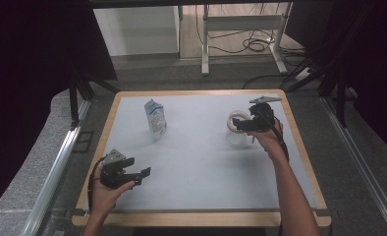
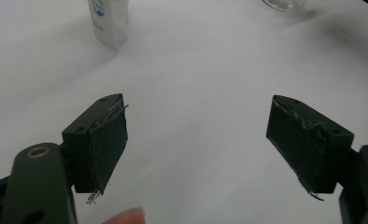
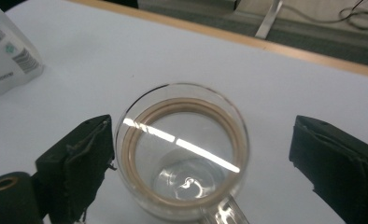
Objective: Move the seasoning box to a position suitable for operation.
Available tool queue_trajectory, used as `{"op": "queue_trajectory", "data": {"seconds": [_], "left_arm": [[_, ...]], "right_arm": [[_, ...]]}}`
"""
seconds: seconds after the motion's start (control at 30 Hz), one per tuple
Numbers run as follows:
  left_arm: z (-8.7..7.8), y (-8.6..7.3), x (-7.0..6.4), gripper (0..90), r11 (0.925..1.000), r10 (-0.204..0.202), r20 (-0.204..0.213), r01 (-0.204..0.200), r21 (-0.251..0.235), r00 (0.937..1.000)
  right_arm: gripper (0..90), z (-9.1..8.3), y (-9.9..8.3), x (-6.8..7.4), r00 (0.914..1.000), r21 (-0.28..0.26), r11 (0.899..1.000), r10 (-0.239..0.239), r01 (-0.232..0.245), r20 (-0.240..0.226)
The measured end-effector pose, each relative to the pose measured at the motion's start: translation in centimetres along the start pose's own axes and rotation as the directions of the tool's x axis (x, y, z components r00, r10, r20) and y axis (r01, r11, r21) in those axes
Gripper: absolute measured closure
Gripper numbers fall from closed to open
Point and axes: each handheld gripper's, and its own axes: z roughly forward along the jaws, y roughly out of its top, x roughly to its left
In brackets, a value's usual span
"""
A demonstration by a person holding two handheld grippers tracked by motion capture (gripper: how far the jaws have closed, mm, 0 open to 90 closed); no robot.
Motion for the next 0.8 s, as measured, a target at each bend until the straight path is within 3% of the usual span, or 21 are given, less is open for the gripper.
{"op": "queue_trajectory", "data": {"seconds": [0.17,0.47,0.8], "left_arm": [[-0.2,-0.1,0.1,20.1,1.0,-0.003,0.003,0.003,-0.005,1.0],[-0.1,-0.2,0.0,19.8,1.0,-0.001,0.003,0.001,0.001,1.0],[0.1,-0.4,0.3,19.7,1.0,-0.005,-0.017,0.005,0.004,0.9998]], "right_arm": [[4.9,2.3,-0.1,0.5,0.9994,0.041,0.999,-0.012,0.013,-0.031],[5.4,4.3,-0.5,0.7,0.999,0.104,0.994,-0.027,0.03,-0.035],[10.4,4.8,-1.1,0.3,0.9986,0.114,0.993,-0.024,0.029,-0.047]]}}
